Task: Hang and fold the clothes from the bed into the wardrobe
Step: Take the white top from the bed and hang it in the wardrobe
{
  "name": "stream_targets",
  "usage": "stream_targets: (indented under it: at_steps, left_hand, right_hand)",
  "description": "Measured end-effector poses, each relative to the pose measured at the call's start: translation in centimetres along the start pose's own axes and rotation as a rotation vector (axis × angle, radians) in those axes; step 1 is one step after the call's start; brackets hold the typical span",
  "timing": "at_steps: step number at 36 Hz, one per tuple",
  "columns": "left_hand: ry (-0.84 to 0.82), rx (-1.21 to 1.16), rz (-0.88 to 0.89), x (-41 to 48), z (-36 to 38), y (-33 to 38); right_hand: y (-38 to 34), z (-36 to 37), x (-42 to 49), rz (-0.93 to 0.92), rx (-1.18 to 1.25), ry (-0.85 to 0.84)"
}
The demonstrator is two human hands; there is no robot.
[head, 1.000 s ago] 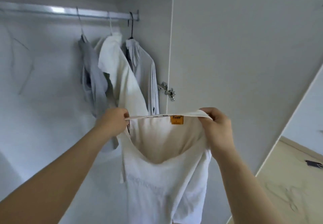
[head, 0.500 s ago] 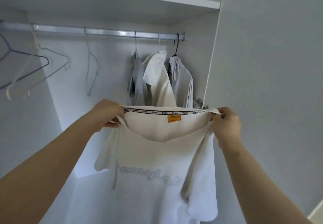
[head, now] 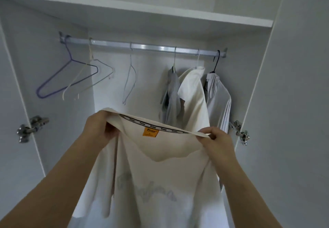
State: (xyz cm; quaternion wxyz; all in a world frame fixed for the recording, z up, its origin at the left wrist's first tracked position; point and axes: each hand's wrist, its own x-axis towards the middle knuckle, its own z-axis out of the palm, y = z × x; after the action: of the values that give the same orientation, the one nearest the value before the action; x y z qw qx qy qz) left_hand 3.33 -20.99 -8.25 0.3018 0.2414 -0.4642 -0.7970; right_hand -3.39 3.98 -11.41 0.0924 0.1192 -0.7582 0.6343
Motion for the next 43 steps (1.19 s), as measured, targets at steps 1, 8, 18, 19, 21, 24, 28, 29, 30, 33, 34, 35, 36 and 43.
stream_targets:
  at_steps: [1,8,18,19,21,24,28,29,30,33,34,35,36,43]
  left_hand:
    - [-0.018,-0.087,-0.032,0.1,-0.2,0.7]
    - [-0.07,-0.309,0.019,3.1,-1.7,4.0]
    - [-0.17,-0.251,0.122,10.8,-3.6,5.2]
    - [-0.181,-0.232,0.118,11.6,-3.7,5.1]
    - [-0.188,-0.211,0.108,12.9,-4.0,5.2]
    - [-0.197,-0.17,0.099,14.8,-4.4,5.4]
    - [-0.214,-0.145,0.079,17.0,-5.0,5.7]
    - [-0.214,-0.149,0.07,17.5,-5.1,5.8]
    - [-0.212,-0.15,0.062,18.0,-5.2,5.9]
    - [-0.204,-0.142,0.042,19.3,-5.5,5.8]
    - [-0.201,-0.144,0.034,19.7,-5.6,5.7]
    - [-0.199,-0.148,0.025,20.0,-5.6,5.7]
    - [-0.195,-0.151,0.021,20.3,-5.6,5.6]
    - [-0.174,-0.167,0.003,21.5,-5.0,4.7]
  right_hand:
    - [-0.1,0.7,0.0,0.013,0.013,-0.038]
    - [-0.1,7.4,1.5,0.046,0.028,-0.211]
    - [-2.7,17.6,6.1,-0.06,0.083,-0.491]
    - [-3.0,18.7,6.8,-0.079,0.095,-0.467]
    - [-3.7,21.1,8.5,-0.097,0.1,-0.36]
    - [-4.3,24.6,11.3,-0.112,0.026,-0.194]
    - [-4.2,28.0,14.4,-0.106,-0.141,-0.121]
    - [-4.1,28.6,15.0,-0.084,-0.145,-0.126]
    - [-4.0,29.2,15.6,-0.053,-0.132,-0.132]
    - [-4.1,30.5,16.7,0.051,-0.018,-0.161]
    - [-4.2,30.7,17.0,0.076,0.031,-0.169]
    - [-4.3,31.1,17.3,0.1,0.074,-0.176]
    - [-4.4,31.3,17.7,0.125,0.109,-0.183]
    - [-5.4,32.8,19.2,0.231,0.29,-0.313]
